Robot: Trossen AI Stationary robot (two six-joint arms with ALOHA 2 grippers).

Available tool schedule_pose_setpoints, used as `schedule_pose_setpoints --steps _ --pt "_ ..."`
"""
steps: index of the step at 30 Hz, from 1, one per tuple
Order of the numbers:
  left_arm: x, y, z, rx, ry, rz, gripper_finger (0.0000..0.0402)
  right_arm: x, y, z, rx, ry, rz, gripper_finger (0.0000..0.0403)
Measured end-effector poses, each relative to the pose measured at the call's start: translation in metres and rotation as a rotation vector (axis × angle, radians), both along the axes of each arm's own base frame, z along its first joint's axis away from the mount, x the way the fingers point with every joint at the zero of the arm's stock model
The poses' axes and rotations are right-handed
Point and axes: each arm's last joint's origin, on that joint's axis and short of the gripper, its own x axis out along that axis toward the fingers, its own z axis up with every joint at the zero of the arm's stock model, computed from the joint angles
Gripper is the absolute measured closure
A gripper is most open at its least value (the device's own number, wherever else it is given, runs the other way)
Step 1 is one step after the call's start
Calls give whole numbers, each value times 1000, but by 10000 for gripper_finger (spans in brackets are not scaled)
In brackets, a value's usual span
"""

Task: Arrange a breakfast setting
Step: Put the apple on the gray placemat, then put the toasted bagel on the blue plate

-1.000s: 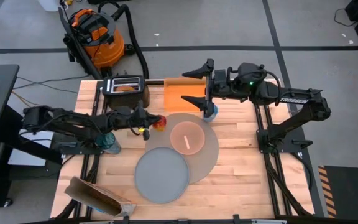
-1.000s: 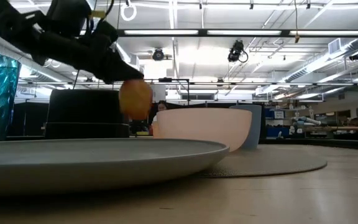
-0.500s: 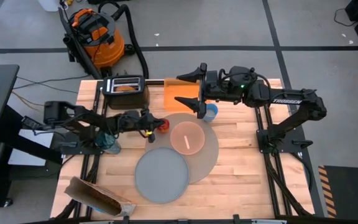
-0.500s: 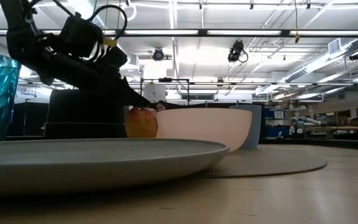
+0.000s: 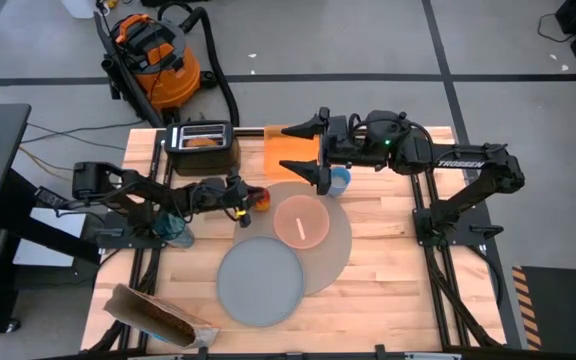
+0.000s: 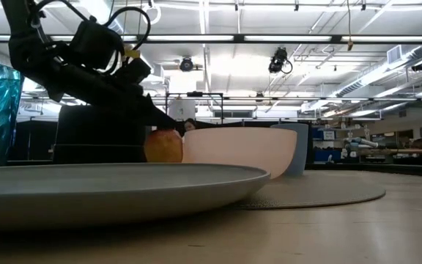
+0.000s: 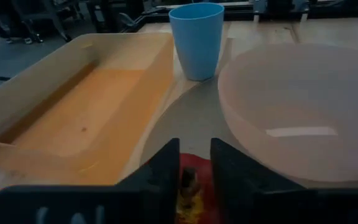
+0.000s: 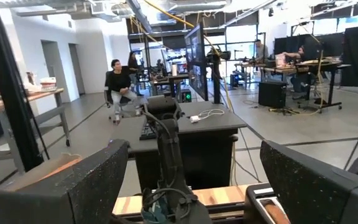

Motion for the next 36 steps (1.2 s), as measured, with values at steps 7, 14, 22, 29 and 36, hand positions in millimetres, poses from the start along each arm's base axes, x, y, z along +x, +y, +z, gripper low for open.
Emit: schedule_pose_setpoints --steps 7,14,22,29,36 --pt "0 0 0 -6 -2 2 240 0 2 0 0 0 7 29" --pt "-1 0 7 -51 -49 17 212 0 2 0 0 0 7 29" --pt "-7 -1 23 -45 -89 29 209 0 3 0 -2 0 29 29" --pt "-18 -3 33 -139 -79 54 209 0 3 0 -41 1 34 29" --pt "-26 -3 48 -279 -91 53 194 0 2 0 -82 1 27 29"
